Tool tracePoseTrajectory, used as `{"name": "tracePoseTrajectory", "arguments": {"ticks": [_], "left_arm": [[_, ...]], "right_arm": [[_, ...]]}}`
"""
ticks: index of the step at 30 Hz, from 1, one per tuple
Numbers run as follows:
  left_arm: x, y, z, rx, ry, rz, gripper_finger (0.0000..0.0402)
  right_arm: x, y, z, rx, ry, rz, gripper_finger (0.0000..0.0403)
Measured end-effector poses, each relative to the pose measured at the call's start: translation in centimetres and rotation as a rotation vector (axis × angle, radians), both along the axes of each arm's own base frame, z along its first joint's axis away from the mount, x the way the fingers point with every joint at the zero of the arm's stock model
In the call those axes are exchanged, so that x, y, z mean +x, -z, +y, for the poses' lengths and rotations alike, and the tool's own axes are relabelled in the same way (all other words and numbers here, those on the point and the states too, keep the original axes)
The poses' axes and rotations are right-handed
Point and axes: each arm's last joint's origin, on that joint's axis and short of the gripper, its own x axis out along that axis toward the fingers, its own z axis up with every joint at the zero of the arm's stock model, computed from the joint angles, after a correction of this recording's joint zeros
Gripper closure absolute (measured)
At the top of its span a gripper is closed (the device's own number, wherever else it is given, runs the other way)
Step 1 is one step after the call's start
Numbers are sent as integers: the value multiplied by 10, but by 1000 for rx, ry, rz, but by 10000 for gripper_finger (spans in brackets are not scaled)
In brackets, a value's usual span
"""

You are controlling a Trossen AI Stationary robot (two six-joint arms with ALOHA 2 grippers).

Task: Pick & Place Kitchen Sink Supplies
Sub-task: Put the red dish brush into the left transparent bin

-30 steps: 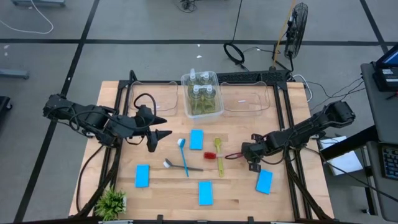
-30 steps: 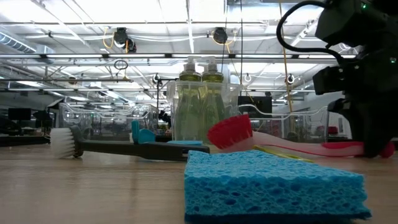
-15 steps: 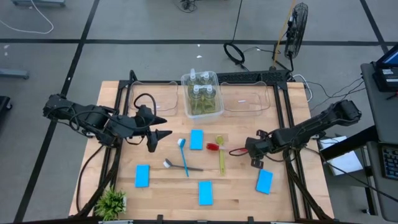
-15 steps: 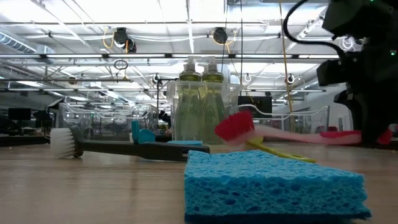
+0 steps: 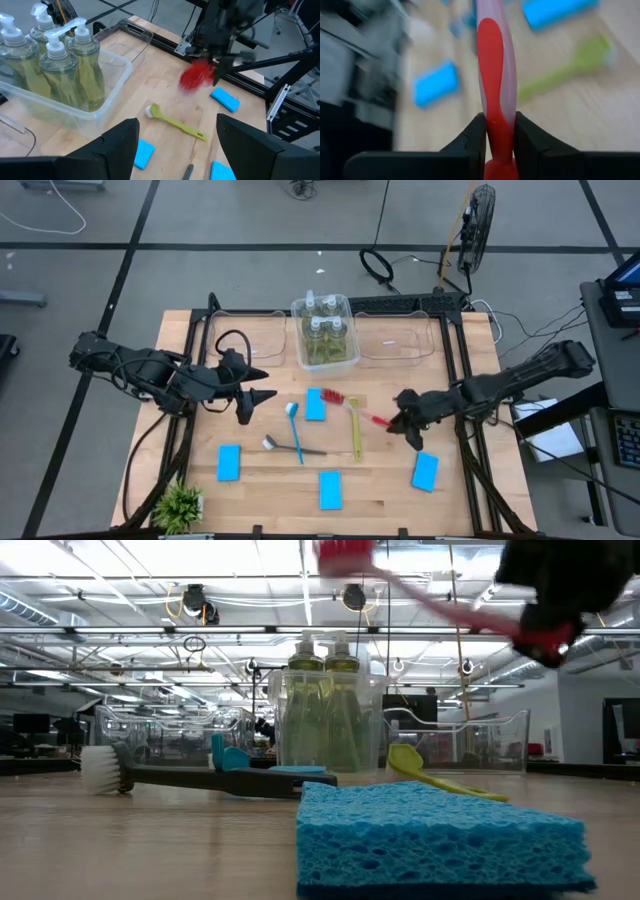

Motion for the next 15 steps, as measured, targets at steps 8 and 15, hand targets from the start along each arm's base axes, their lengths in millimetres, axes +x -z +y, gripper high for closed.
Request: {"name": "tracePoseTrajectory", "arguments": {"ticks": [8, 15], "left_arm": [[10, -4, -4, -9, 11, -71, 133], [48, -7, -18, 85, 91, -219, 133]], "right_arm": [[10, -39, 2, 119, 43, -389, 349], [25, -50, -3, 130, 162, -561, 349]]}}
